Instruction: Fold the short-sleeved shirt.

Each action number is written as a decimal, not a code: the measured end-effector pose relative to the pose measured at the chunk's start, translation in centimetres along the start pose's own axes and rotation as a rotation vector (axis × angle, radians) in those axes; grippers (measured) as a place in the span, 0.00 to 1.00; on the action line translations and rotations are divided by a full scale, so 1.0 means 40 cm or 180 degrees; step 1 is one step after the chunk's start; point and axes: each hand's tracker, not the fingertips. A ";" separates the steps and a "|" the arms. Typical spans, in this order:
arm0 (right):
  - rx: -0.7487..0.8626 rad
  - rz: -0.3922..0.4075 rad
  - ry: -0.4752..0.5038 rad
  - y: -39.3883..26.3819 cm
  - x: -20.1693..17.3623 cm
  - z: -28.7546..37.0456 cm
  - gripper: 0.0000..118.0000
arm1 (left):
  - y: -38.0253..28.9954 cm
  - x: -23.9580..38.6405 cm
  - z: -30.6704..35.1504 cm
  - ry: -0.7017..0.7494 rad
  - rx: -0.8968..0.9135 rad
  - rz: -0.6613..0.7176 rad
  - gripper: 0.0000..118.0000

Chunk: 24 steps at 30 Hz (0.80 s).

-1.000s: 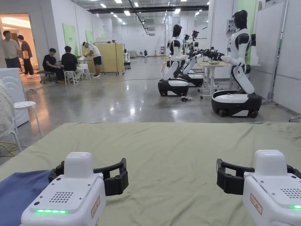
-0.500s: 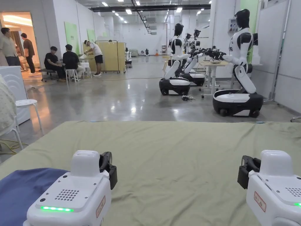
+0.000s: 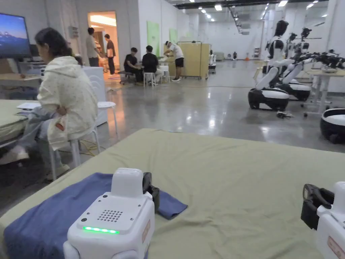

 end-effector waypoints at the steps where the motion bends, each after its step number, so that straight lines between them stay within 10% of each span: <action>1: 0.0002 0.0022 0.0090 -0.008 0.000 -0.023 0.00 | 0.003 -0.024 0.010 0.0110 -0.0004 0.0032 0.00; 10: -0.0091 -0.0049 0.0890 -0.006 -0.167 -0.068 0.00 | 0.009 -0.184 0.097 0.0894 0.0076 0.0197 0.00; 24: -0.0183 -0.0010 0.0974 -0.002 -0.171 -0.087 0.00 | -0.030 -0.190 0.009 0.0756 -0.0300 0.0361 0.00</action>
